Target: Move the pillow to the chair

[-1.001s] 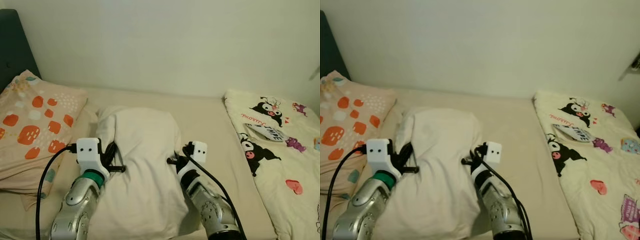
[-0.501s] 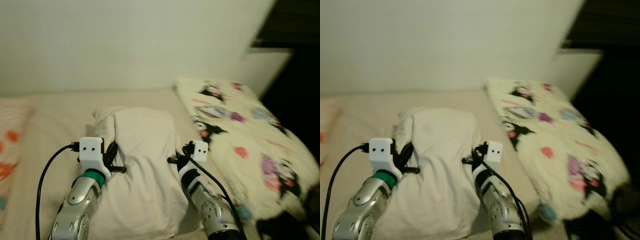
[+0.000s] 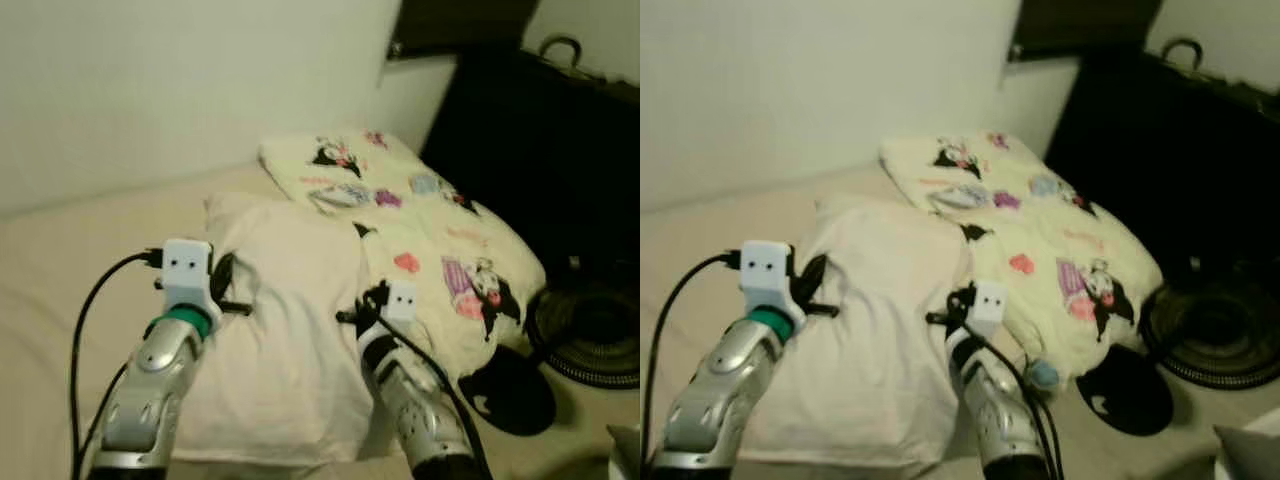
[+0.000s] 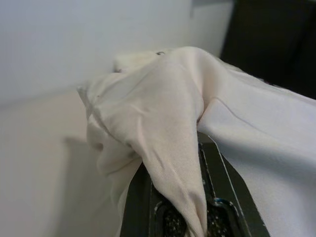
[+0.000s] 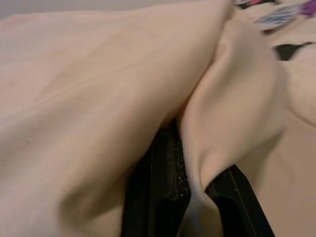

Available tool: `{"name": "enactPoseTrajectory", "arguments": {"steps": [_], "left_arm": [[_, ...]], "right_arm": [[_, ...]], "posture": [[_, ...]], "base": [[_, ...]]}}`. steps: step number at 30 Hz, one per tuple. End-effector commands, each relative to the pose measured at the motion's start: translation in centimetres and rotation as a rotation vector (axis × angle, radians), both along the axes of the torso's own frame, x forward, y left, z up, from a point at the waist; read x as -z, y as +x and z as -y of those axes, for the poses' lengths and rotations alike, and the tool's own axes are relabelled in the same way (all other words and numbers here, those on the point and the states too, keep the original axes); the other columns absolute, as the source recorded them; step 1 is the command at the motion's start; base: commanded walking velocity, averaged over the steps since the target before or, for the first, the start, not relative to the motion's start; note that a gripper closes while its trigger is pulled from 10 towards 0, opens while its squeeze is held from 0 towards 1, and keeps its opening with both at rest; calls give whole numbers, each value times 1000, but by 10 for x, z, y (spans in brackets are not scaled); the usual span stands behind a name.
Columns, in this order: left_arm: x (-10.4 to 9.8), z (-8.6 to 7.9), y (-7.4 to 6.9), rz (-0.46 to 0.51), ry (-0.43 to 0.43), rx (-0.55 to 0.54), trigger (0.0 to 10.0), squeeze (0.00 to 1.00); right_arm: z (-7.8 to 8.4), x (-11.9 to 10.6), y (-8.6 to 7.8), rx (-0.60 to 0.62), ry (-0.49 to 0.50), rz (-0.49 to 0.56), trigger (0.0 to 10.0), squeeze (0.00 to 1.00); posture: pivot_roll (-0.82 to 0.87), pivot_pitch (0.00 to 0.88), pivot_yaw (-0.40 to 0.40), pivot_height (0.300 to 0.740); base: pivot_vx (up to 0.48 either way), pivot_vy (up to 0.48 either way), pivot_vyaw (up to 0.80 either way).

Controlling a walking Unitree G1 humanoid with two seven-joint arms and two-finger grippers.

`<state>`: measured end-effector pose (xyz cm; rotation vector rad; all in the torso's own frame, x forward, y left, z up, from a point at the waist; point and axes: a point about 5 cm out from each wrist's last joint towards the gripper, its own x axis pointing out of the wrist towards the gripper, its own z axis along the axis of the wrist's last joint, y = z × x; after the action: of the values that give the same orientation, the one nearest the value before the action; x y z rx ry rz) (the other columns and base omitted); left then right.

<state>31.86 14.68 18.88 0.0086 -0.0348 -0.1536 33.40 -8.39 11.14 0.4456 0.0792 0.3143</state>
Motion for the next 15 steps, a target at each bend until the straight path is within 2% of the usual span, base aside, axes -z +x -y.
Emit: {"name": "enactPoseTrajectory", "arguments": {"steps": [1,2,4,8,11,12,15], "left_arm": [[-12,6,0,45,22,29,10000,0],[-18,5,1,47,53,33,10000,0],[-23,3,2,50,83,38,10000,0],[-29,-3,3,55,80,28,10000,0],[-17,-9,3,42,16,-5,10000,0],[-9,-11,3,36,-2,-24,10000,0],[-2,-11,3,30,-37,-35,10000,0]], "right_arm": [[-15,-16,3,-21,30,70,10000,0],[-15,-17,4,-12,23,82,10000,0],[-15,-18,5,-4,14,94,10000,0],[-12,-21,7,11,2,112,10000,0],[-11,-21,6,16,0,114,10000,0],[-11,-19,6,18,-2,108,10000,0],[-11,-16,5,21,0,97,10000,0]], "posture": [[194,0,62,740],[241,0,91,740],[252,0,95,740],[226,0,91,740],[187,0,75,740],[172,8,45,740],[165,12,46,740]], "base": [[0,0,-800],[0,0,-800],[0,0,-800],[0,0,-800],[0,0,-800],[0,0,-800],[0,0,-800]]}}
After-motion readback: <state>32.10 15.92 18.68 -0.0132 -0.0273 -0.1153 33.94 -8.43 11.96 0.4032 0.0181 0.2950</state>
